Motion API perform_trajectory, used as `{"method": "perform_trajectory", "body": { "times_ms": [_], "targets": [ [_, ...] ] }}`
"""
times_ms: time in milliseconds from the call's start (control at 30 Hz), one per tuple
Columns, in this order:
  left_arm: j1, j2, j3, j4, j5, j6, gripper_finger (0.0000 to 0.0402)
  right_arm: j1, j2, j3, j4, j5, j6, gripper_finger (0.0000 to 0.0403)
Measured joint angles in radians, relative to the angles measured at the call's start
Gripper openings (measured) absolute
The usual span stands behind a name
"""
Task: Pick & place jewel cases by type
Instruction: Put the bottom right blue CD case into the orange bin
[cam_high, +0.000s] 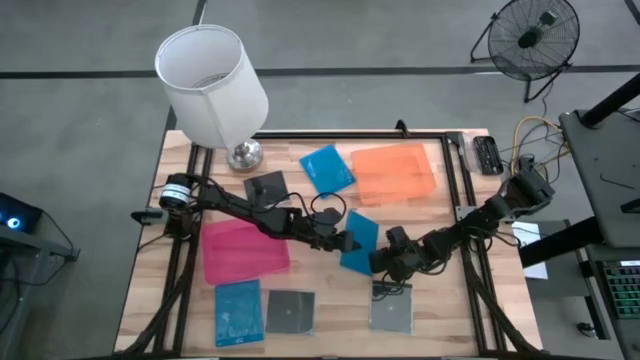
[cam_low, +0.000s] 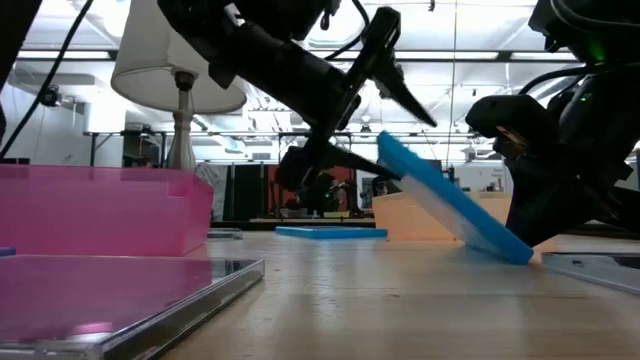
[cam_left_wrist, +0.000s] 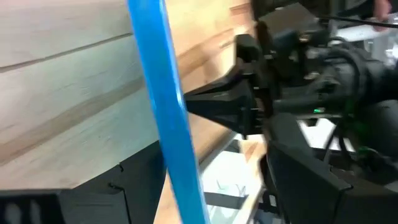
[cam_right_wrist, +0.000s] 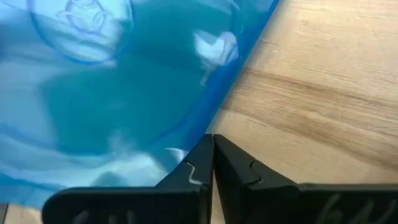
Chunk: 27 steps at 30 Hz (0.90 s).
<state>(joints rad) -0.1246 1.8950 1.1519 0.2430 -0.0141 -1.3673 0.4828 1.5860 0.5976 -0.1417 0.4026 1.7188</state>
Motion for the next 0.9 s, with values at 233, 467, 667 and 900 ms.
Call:
{"method": "perform_trajectory", "body": {
  "times_ms": [233,467,667,900],
  "targets": [
    [0.000,0.037,0.000,-0.025,-0.004,-0.026,0.0257,0.000,0.000,0.000,0.000,0.000,-0.002,0.0008],
    [0.001,0.050,-0.001,-0.051,-0.011,-0.061,0.0229,0.001,0.000,0.000,0.000,0.001,-0.004,0.0008],
    [0.005,0.050,-0.001,-0.068,-0.014,-0.072,0.0152,0.001,0.000,-0.001,0.000,0.001,-0.014,0.0008],
    [0.008,0.050,-0.002,-0.065,-0.014,-0.074,0.0097,0.001,0.000,-0.001,0.000,0.001,-0.018,0.0008]
  ]
}}
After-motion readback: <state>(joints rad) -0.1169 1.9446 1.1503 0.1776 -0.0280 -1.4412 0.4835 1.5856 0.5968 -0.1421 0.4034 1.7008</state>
